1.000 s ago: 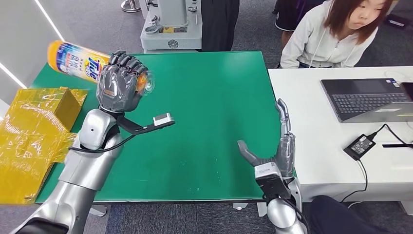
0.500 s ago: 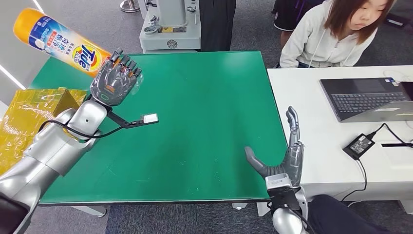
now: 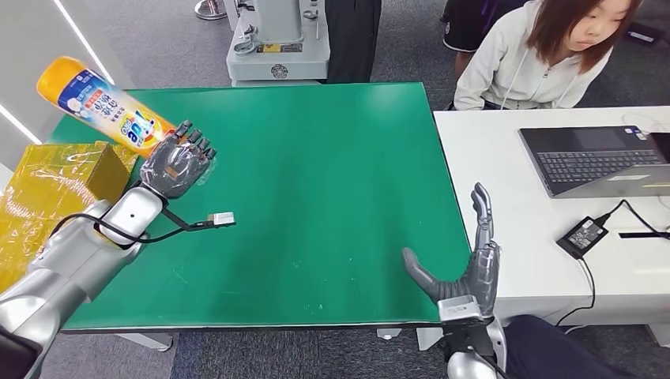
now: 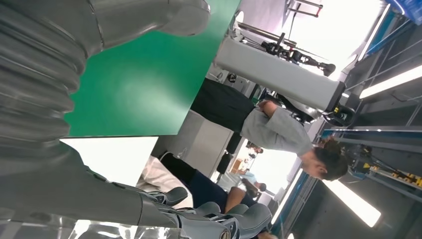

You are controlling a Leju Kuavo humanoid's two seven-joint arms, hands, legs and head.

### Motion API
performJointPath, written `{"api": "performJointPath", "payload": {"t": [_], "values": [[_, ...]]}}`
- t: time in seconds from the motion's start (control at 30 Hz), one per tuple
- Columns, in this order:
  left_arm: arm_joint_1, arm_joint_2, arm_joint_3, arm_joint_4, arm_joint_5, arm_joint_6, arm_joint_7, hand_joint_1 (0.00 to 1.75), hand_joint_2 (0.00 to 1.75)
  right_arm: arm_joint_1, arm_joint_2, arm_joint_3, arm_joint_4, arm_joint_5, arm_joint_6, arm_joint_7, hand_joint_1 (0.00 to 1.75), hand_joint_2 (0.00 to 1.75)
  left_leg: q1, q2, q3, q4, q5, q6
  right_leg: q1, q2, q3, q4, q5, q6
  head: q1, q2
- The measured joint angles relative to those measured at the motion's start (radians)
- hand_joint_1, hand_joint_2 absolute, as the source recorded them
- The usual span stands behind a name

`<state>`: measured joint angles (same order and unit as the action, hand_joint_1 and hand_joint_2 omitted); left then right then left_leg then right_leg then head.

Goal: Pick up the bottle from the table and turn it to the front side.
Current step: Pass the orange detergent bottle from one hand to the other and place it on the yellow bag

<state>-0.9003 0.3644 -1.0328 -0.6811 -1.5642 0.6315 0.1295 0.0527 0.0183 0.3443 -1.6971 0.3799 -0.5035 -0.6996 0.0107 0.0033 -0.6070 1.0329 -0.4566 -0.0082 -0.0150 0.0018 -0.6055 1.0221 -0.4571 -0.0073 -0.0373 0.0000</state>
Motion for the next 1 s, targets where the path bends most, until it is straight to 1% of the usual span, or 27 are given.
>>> {"api": "performJointPath", "payload": {"t": [0.1, 0.27, 0.73, 0.83, 0.93, 1.0], "values": [[0.028, 0.015, 0.039, 0.016, 0.002, 0.015, -0.025, 1.75, 1.75, 0.014, -0.001, -0.005, -0.011, -0.003, 0.002, 0.0, 0.0, 1.75, 0.0, 0.0, 0.0, 0.0, 0.0, 0.0, 0.0, 0.0, 0.0, 0.0, 0.0, 0.0, 0.0, 0.0], [0.051, 0.026, 0.077, 0.031, 0.002, 0.017, -0.032, 1.75, 1.75, 0.021, -0.001, -0.007, -0.016, -0.003, 0.004, 0.0, 0.0, 1.75, 0.0, 0.0, 0.0, 0.0, 0.0, 0.0, 0.0, -0.001, 0.0, 0.0, 0.0, 0.0, 0.0, 0.0], [0.069, 0.035, 0.11, 0.042, 0.002, 0.016, -0.033, 1.75, 1.75, 0.025, -0.002, -0.007, -0.019, -0.002, 0.005, 0.0, 0.0, 1.75, 0.0, 0.0, 0.0, 0.0, 0.0, 0.0, 0.0, 0.0, 0.0, 0.0, 0.0, 0.0, 0.0, 0.0], [0.115, 0.056, 0.14, 0.043, 0.003, 0.021, -0.019, 1.75, 1.75, 0.036, -0.002, -0.008, -0.021, 0.001, 0.004, 0.0, 0.0, 1.75, 0.0, 0.002, 0.001, -0.001, -0.001, -0.001, 0.0, 0.002, 0.0, 0.0, 0.0, -0.001, 0.0, 0.0], [0.19, 0.075, 0.186, 0.049, 0.002, 0.04, -0.009, 1.75, 1.75, 0.053, -0.001, -0.008, -0.029, 0.012, 0.008, 0.0, 0.0, 1.75, 0.0, 0.002, 0.001, -0.001, -0.001, -0.001, 0.0, 0.002, -0.001, 0.0, -0.001, -0.002, 0.0, 0.0], [0.236, 0.079, 0.22, 0.062, 0.003, 0.05, -0.012, 1.75, 1.75, 0.058, -0.001, -0.008, -0.032, 0.019, 0.011, 0.0, 0.0, 1.75, 0.0, 0.002, 0.001, -0.002, -0.001, -0.001, 0.0, 0.002, -0.001, 0.0, -0.002, -0.002, 0.0, 0.0]]}}
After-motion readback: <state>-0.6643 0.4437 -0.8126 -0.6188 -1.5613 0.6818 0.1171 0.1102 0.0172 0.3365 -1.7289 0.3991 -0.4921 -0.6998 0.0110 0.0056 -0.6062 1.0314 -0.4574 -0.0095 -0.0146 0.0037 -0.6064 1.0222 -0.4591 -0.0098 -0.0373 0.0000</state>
